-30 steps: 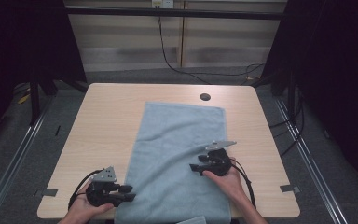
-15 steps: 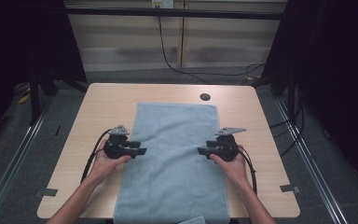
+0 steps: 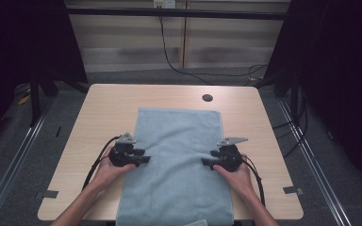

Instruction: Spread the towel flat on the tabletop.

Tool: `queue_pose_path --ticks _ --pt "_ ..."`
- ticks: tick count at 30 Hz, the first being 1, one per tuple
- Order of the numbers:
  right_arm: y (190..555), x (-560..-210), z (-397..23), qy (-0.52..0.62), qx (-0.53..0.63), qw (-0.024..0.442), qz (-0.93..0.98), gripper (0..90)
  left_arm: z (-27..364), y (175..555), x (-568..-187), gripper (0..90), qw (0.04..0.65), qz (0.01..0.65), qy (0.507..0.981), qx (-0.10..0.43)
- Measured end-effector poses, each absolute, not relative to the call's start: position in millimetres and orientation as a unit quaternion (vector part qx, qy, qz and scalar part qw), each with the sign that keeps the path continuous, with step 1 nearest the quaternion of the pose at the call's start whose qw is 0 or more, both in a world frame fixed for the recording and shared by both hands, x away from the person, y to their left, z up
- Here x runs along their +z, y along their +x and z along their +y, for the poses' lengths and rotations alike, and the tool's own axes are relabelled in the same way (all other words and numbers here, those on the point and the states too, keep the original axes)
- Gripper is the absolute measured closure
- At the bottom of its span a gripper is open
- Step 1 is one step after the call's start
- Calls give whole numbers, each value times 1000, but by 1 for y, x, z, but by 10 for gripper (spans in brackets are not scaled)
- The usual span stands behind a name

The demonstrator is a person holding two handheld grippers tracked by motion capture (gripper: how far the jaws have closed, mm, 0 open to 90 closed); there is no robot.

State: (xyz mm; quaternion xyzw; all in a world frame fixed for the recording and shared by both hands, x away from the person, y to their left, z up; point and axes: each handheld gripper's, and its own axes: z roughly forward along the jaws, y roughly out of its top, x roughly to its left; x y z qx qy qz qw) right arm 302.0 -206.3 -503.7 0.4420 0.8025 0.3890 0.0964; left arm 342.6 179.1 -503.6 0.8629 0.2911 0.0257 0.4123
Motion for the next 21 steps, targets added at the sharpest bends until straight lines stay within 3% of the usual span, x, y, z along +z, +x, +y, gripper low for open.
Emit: queue_pose_path --ticks 9,13,17,21 --pt "234 -499 -206 417 385 70 821 431 191 279 -502 561 420 269 867 -8" --pt "208 -497 -206 411 387 49 824 431 199 251 -499 559 414 259 871 -50" --pt "201 -495 -208 414 393 23 821 414 200 252 -497 538 413 254 872 -69" --pt "221 -488 -209 416 414 53 808 408 193 285 -491 530 419 279 863 -44"
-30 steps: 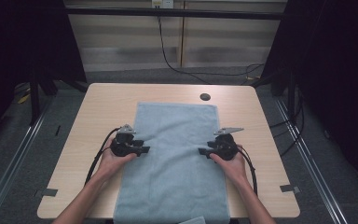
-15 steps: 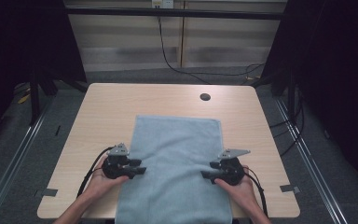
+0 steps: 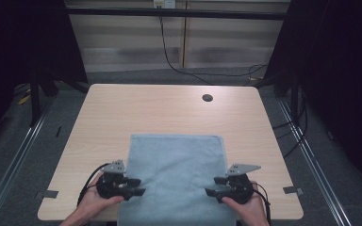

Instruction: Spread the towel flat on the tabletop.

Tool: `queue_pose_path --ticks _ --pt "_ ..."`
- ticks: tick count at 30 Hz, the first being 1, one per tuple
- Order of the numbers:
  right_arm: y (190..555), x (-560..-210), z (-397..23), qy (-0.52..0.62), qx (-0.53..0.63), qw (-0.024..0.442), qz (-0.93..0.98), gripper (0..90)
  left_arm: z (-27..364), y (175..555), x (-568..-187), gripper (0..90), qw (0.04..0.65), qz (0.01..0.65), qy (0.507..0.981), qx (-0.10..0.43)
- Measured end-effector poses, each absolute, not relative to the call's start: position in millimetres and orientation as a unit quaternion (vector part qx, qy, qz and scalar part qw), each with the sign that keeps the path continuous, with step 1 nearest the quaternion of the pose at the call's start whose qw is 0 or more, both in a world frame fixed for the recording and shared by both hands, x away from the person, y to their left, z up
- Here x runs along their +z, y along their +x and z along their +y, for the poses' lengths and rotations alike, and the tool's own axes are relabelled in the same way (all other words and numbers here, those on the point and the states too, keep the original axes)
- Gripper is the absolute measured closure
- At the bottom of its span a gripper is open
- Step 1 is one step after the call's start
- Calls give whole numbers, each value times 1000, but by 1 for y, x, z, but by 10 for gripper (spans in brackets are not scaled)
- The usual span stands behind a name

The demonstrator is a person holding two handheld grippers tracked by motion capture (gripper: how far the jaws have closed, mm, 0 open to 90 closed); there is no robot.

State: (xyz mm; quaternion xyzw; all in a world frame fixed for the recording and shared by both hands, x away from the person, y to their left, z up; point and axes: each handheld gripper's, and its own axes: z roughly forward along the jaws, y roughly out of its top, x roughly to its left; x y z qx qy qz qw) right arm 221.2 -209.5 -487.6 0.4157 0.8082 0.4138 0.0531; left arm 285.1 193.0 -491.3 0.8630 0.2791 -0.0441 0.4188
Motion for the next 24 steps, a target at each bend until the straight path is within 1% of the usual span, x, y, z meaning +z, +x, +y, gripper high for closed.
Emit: queue_pose_path --ticks 5,6,7,8,9,10,11,14,17,22,24 --pt "270 -483 -209 422 405 93 806 391 184 335 -488 522 428 313 848 -4" --pt "280 -485 -209 430 406 95 801 389 182 343 -490 520 427 324 844 -9" --pt "289 -488 -210 436 406 92 798 386 181 348 -491 519 428 330 842 8" --pt "297 -490 -211 439 404 96 797 385 181 351 -493 519 428 336 839 15" --pt "302 -493 -211 442 401 102 796 384 181 356 -497 513 423 346 838 11" --pt "307 -497 -212 446 398 104 795 385 182 357 -500 503 408 346 844 23" --pt "310 -501 -213 450 393 104 795 385 184 357 -503 504 412 343 844 29" --pt "306 -503 -213 447 385 102 801 383 190 351 -504 513 421 335 843 19" --pt "292 -503 -212 437 382 102 808 384 193 337 -506 513 434 328 839 11" --pt "264 -502 -211 420 374 111 819 384 193 317 -503 517 422 307 853 6" --pt "259 -501 -211 420 373 107 820 383 192 314 -501 515 413 303 859 2"
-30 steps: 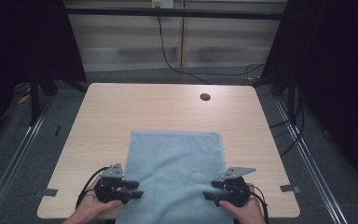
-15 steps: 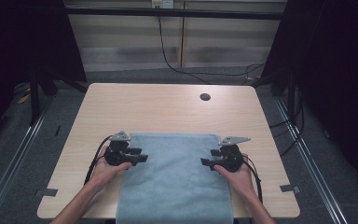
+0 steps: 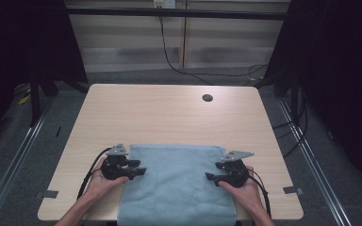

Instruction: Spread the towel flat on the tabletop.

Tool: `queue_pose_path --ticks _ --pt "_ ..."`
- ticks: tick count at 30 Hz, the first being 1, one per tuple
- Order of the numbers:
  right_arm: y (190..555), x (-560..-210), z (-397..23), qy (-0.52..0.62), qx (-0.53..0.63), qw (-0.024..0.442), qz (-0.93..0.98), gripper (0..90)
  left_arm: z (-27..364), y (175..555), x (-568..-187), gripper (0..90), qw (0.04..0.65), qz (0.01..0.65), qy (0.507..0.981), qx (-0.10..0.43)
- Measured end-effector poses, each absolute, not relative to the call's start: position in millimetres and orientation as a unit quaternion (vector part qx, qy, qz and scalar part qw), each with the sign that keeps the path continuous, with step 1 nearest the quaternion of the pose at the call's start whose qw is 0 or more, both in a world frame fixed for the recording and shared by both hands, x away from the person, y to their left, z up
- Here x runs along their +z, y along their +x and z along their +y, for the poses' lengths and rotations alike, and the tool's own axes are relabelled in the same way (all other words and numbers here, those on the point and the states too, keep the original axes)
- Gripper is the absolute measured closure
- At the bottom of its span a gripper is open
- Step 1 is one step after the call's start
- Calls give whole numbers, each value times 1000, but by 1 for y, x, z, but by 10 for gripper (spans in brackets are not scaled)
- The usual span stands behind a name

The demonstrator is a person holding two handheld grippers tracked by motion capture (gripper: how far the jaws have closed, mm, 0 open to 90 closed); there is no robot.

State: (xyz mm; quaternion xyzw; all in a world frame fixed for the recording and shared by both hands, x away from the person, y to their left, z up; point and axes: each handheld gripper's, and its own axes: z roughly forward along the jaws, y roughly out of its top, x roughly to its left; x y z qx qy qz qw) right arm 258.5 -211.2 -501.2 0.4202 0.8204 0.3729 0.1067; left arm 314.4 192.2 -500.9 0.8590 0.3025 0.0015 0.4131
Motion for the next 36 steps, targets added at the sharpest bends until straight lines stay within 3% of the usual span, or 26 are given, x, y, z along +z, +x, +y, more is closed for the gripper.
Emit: queue_pose_path --ticks 4,15,19,22,26,27,31,36 --pt "263 -495 -215 415 386 89 819 375 192 320 -498 473 413 309 857 -3" --pt "312 -498 -231 442 361 123 812 327 188 358 -493 399 419 344 839 43" --pt "315 -503 -231 446 362 127 809 324 188 360 -501 365 404 340 848 40" --pt "310 -506 -225 430 349 158 818 329 191 361 -501 348 407 339 847 38" --pt "306 -504 -224 426 349 155 821 482 197 365 -500 334 406 351 843 47" --pt "306 -504 -224 422 351 155 821 486 200 366 -499 331 406 354 841 50" --pt "306 -504 -223 425 350 154 820 480 207 369 -497 320 417 366 830 54" --pt "313 -498 -232 435 370 152 806 410 209 371 -498 328 418 369 828 60"
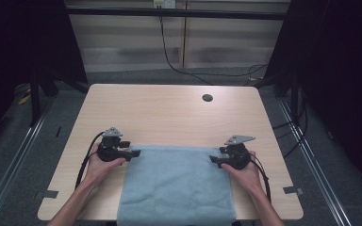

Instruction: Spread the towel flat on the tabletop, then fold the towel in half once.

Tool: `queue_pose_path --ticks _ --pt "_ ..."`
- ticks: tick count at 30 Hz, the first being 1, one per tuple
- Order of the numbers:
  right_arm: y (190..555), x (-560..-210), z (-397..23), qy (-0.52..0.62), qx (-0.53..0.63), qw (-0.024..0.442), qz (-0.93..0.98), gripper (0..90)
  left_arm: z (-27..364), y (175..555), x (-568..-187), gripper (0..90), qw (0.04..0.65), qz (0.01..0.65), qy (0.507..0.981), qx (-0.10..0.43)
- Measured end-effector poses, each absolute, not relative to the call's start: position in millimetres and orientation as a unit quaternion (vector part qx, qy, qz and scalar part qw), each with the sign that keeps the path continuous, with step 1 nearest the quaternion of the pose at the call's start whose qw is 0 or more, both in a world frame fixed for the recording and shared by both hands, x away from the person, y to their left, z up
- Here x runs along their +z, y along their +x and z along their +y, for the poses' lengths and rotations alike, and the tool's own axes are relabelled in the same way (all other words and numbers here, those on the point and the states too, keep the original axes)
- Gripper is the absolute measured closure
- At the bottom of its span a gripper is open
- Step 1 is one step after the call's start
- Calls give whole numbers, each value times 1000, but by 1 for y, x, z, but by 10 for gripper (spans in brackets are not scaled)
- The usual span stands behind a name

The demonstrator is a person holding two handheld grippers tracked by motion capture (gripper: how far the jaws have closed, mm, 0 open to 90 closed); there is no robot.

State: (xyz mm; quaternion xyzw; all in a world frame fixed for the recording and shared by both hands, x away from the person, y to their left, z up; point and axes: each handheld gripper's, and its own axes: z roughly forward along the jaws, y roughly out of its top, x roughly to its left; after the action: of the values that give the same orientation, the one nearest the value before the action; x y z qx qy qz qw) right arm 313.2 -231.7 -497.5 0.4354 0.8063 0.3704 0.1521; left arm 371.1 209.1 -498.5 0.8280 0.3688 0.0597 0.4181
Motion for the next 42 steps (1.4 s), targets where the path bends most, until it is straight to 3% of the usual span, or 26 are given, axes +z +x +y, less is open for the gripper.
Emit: queue_pose_path --ticks 10,13,16,20,28,30,33,42 --pt "317 -503 -227 427 339 171 821 464 203 369 -500 327 412 352 837 74" --pt "315 -502 -226 419 340 166 826 649 203 371 -504 312 415 357 834 74" --pt "314 -501 -224 414 339 165 828 746 202 373 -507 307 411 360 834 77" --pt "314 -502 -224 417 344 163 825 809 196 371 -509 301 411 340 841 89" --pt "313 -503 -226 424 353 159 819 813 186 363 -508 538 410 300 856 95" --pt "313 -503 -227 426 356 157 817 814 185 363 -509 682 416 302 854 79" --pt "314 -504 -228 428 360 153 815 816 185 363 -509 806 421 306 852 58" --pt "317 -502 -233 435 391 112 803 852 194 365 -504 836 447 323 834 24"
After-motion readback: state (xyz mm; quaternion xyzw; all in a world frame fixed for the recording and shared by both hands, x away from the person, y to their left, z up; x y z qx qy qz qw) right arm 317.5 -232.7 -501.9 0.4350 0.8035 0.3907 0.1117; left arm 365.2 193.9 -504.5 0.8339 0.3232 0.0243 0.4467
